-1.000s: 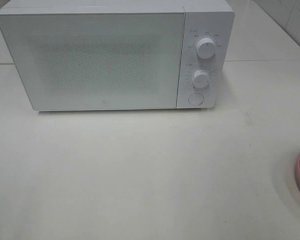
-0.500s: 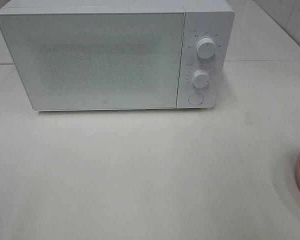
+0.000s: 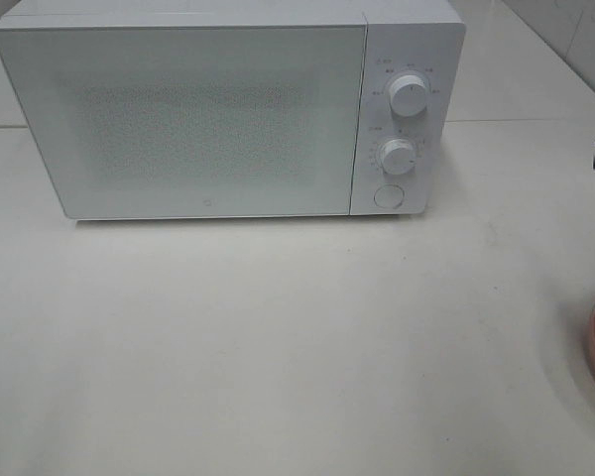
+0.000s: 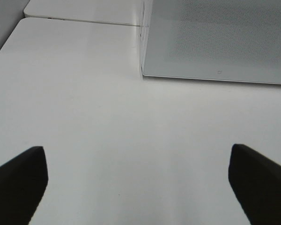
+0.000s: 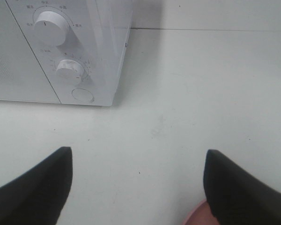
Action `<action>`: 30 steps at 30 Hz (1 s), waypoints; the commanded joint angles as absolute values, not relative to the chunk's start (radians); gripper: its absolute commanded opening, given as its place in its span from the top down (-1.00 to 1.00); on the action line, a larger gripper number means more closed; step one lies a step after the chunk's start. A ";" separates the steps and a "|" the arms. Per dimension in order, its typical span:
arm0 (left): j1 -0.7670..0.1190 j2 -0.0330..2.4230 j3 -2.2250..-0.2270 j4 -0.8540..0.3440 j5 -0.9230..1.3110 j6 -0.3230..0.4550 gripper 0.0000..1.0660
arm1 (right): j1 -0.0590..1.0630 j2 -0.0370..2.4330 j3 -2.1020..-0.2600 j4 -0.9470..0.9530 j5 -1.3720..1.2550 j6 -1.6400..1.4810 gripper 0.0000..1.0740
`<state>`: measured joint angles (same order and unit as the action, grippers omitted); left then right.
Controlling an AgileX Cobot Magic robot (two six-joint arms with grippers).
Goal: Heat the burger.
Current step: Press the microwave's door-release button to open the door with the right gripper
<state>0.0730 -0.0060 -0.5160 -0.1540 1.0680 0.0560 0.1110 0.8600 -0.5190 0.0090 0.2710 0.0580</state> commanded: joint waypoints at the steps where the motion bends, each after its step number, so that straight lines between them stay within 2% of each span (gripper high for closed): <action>1: 0.075 -0.023 -0.516 -0.159 1.070 0.054 -0.83 | 0.108 0.876 -0.524 0.013 0.248 0.048 -0.40; 14: 0.075 -0.023 -0.516 -0.159 1.070 0.054 -0.83 | 0.108 1.037 -0.524 0.011 -0.013 0.115 -0.40; 20: 0.075 -0.023 -0.516 -0.159 1.070 0.054 -0.83 | 0.108 1.128 -0.447 0.009 -0.278 0.116 -0.40; 22: 0.075 -0.023 -0.516 -0.159 1.070 0.054 -0.83 | 0.114 1.176 -0.373 0.020 -0.508 0.087 -0.40; 23: 0.075 -0.023 -0.516 -0.159 1.070 0.054 -0.83 | 0.114 1.176 -0.373 0.020 -0.508 0.087 -0.40; 25: 0.075 -0.023 -0.516 -0.159 1.070 0.054 -0.83 | 0.152 1.210 -0.334 0.088 -0.642 0.014 -0.40; 30: 0.075 -0.023 -0.516 -0.159 1.070 0.054 -0.83 | 0.245 1.272 -0.308 0.192 -0.748 -0.112 -0.40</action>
<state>0.0730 -0.0060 -0.5160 -0.1540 1.0680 0.0560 0.1920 1.2370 -0.3200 0.1170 -0.6580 -0.0160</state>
